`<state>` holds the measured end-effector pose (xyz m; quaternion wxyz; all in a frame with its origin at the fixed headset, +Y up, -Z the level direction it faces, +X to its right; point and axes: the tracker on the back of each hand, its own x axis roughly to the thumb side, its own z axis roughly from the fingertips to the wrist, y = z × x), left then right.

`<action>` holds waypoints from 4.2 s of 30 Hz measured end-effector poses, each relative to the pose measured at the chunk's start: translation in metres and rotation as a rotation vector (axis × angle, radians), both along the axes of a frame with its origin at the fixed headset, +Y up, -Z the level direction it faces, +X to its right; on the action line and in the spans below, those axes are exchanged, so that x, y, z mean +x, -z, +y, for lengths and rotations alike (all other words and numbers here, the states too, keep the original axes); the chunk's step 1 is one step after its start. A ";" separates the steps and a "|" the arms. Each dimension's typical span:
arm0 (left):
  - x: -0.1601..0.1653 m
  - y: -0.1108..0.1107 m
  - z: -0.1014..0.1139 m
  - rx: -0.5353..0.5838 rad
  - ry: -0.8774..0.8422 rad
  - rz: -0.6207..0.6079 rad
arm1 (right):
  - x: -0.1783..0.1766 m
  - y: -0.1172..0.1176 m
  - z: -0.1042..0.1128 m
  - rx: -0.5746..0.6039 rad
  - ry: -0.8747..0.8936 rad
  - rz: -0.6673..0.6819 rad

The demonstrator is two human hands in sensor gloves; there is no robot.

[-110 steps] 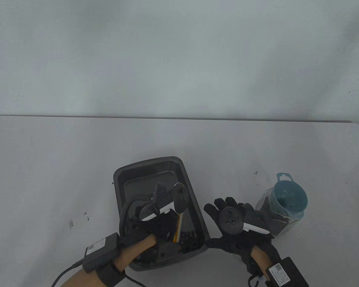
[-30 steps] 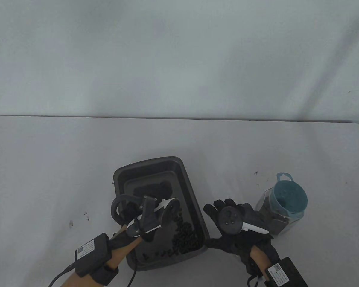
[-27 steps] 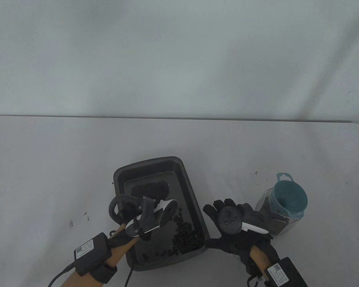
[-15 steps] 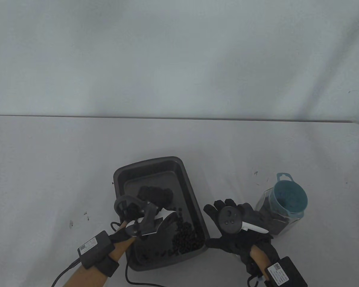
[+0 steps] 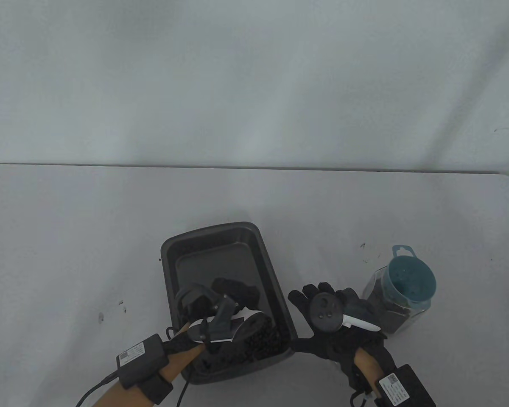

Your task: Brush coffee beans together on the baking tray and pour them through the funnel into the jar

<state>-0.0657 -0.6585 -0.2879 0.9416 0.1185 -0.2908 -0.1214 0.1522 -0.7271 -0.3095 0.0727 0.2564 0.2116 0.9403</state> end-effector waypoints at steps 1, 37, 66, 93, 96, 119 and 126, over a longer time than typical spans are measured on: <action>0.001 -0.001 0.001 -0.014 -0.004 -0.001 | 0.000 0.000 0.000 0.001 0.000 0.000; -0.053 -0.023 0.073 0.097 -0.277 0.280 | 0.001 -0.001 0.001 -0.006 0.004 -0.002; -0.182 -0.014 -0.062 -0.088 -0.072 0.488 | -0.001 -0.001 0.000 -0.027 0.007 -0.008; -0.188 -0.008 -0.041 -0.382 -0.093 0.622 | 0.002 0.000 0.001 -0.022 0.017 -0.019; -0.182 -0.014 -0.020 -0.291 -0.171 0.558 | 0.001 0.000 0.001 -0.022 0.015 -0.018; -0.130 -0.009 -0.074 -0.546 -0.054 0.612 | 0.006 0.001 0.001 -0.017 0.016 -0.040; -0.127 -0.007 -0.085 -0.488 -0.102 0.718 | 0.007 0.001 0.003 -0.009 0.023 -0.041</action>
